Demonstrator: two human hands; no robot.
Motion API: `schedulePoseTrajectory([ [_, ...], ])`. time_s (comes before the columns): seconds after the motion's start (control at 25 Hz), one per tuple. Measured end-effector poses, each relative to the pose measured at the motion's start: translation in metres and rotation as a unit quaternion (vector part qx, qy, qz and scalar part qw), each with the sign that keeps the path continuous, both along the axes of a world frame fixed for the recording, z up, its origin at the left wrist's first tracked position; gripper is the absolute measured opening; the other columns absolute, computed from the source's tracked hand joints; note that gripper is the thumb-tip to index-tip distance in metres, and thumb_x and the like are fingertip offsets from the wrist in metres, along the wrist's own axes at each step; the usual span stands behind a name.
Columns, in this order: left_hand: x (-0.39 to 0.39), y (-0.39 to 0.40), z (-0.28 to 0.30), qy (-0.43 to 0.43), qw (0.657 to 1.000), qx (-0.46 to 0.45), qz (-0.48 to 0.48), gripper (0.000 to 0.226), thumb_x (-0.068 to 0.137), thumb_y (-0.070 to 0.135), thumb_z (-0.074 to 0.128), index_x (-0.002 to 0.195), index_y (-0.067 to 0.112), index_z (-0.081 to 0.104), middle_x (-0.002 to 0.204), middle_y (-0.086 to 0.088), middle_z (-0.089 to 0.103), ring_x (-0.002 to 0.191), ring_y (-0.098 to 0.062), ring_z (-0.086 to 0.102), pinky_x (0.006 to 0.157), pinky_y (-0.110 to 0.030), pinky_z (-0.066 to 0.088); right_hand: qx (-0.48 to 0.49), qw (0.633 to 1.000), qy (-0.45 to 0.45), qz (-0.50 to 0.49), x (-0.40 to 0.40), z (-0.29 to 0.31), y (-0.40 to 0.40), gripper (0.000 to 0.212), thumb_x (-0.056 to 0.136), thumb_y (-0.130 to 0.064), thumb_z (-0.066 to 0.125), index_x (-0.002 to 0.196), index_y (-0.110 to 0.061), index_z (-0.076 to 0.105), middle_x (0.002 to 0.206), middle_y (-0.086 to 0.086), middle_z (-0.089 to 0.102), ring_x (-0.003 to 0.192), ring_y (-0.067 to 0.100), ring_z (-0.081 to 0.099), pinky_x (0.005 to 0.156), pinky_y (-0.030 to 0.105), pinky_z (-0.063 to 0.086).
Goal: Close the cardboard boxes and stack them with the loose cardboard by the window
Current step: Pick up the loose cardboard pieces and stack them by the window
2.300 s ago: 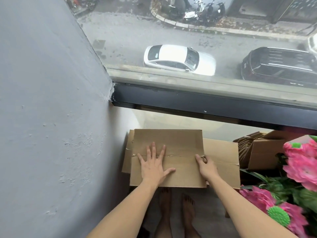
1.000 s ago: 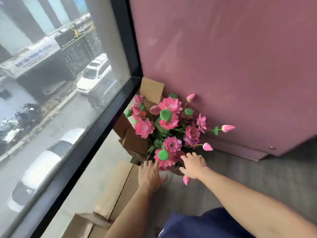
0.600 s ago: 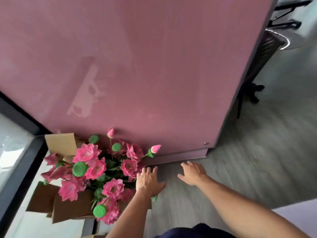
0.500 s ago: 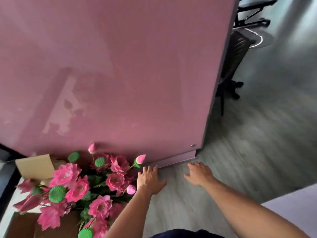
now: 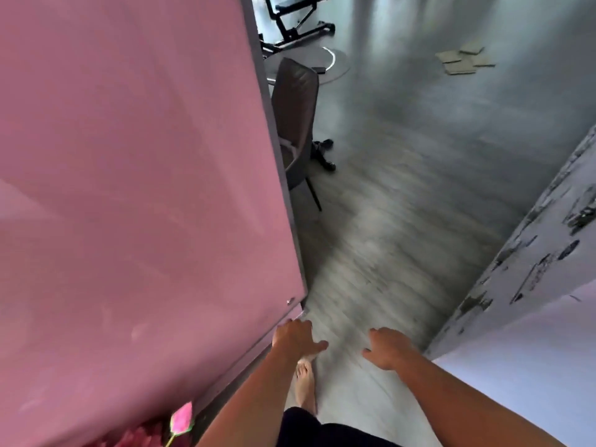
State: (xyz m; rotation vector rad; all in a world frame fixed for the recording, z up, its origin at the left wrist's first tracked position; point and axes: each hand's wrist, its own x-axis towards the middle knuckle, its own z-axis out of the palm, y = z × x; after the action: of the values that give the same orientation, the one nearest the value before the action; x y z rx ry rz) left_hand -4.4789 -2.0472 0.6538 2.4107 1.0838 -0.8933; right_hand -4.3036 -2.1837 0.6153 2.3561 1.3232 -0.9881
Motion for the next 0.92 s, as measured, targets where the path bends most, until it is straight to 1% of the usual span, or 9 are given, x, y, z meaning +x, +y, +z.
schedulePoseTrajectory([
  [0.08,0.027,0.034,0.0,0.004,0.999,0.003,-0.041,0.075,0.091,0.071,0.044,0.142,0.016,0.049,0.145,-0.011,0.051,0.137,-0.031,0.044,0.109,-0.043,0.038,-0.006,1.0,-0.003,-0.021,0.024,0.008,0.029,0.057,0.094,-0.055,0.046,0.135,-0.015,0.05,0.136,0.011,0.056,0.123,0.029,0.056,0.096,0.037,0.047],
  [0.16,0.057,0.078,0.002,0.007,0.997,0.006,-0.071,0.075,0.089,0.073,0.044,0.14,0.017,0.051,0.143,-0.009,0.053,0.134,-0.03,0.046,0.106,-0.041,0.039,0.005,0.999,-0.001,-0.051,0.049,0.023,0.067,0.059,0.094,-0.056,0.046,0.136,-0.015,0.049,0.137,0.013,0.055,0.124,0.03,0.055,0.098,0.038,0.047],
  [0.32,0.137,0.159,0.003,-0.014,0.995,0.003,-0.103,0.074,0.088,0.073,0.044,0.136,0.017,0.053,0.138,-0.007,0.057,0.128,-0.03,0.053,0.102,-0.039,0.044,0.027,0.993,-0.01,-0.113,0.099,0.038,0.136,0.062,0.095,-0.056,0.046,0.143,-0.016,0.044,0.142,0.012,0.052,0.128,0.031,0.052,0.103,0.04,0.045],
  [0.44,0.2,0.19,0.006,-0.033,0.991,-0.014,-0.131,0.074,0.089,0.071,0.045,0.138,0.016,0.052,0.135,-0.007,0.059,0.122,-0.029,0.057,0.097,-0.04,0.049,0.015,0.989,0.014,-0.145,0.135,0.041,0.16,0.064,0.096,-0.056,0.046,0.146,-0.017,0.042,0.147,0.009,0.049,0.131,0.029,0.049,0.103,0.039,0.043],
  [0.52,0.246,0.207,0.002,-0.03,0.987,-0.03,-0.154,0.076,0.09,0.071,0.046,0.142,0.017,0.048,0.139,-0.007,0.056,0.126,-0.029,0.054,0.1,-0.042,0.048,0.0,0.985,0.012,-0.173,0.177,0.038,0.172,0.059,0.094,-0.052,0.048,0.143,-0.018,0.046,0.145,0.01,0.051,0.129,0.029,0.051,0.099,0.036,0.044],
  [0.64,0.315,0.234,-0.01,-0.024,0.984,-0.058,-0.164,0.079,0.09,0.07,0.05,0.148,0.017,0.043,0.149,-0.007,0.05,0.135,-0.029,0.048,0.106,-0.042,0.043,-0.006,0.978,0.006,-0.208,0.254,0.031,0.189,0.049,0.094,-0.043,0.049,0.138,-0.02,0.052,0.141,0.008,0.054,0.124,0.029,0.055,0.094,0.035,0.046],
  [0.72,0.357,0.253,-0.014,-0.008,0.984,-0.064,-0.167,0.08,0.09,0.07,0.05,0.149,0.015,0.043,0.15,-0.008,0.048,0.136,-0.03,0.047,0.109,-0.042,0.041,-0.01,0.976,0.009,-0.216,0.299,0.022,0.205,0.049,0.096,-0.043,0.048,0.139,-0.019,0.05,0.142,0.009,0.054,0.125,0.03,0.054,0.095,0.036,0.046],
  [0.8,0.405,0.275,-0.015,0.011,0.985,-0.059,-0.162,0.077,0.089,0.07,0.051,0.143,0.015,0.05,0.143,-0.009,0.055,0.13,-0.03,0.053,0.105,-0.042,0.045,-0.018,0.976,0.029,-0.217,0.343,0.021,0.228,0.053,0.096,-0.047,0.049,0.141,-0.018,0.049,0.143,0.01,0.053,0.125,0.029,0.054,0.095,0.034,0.045],
  [0.92,0.474,0.316,-0.011,0.015,0.993,-0.049,-0.106,0.064,0.087,0.066,0.051,0.125,0.015,0.062,0.126,-0.009,0.066,0.114,-0.03,0.062,0.096,-0.041,0.051,-0.032,0.981,0.047,-0.187,0.418,0.02,0.273,0.061,0.095,-0.054,0.05,0.143,-0.016,0.046,0.144,0.008,0.052,0.127,0.028,0.052,0.1,0.036,0.045],
])
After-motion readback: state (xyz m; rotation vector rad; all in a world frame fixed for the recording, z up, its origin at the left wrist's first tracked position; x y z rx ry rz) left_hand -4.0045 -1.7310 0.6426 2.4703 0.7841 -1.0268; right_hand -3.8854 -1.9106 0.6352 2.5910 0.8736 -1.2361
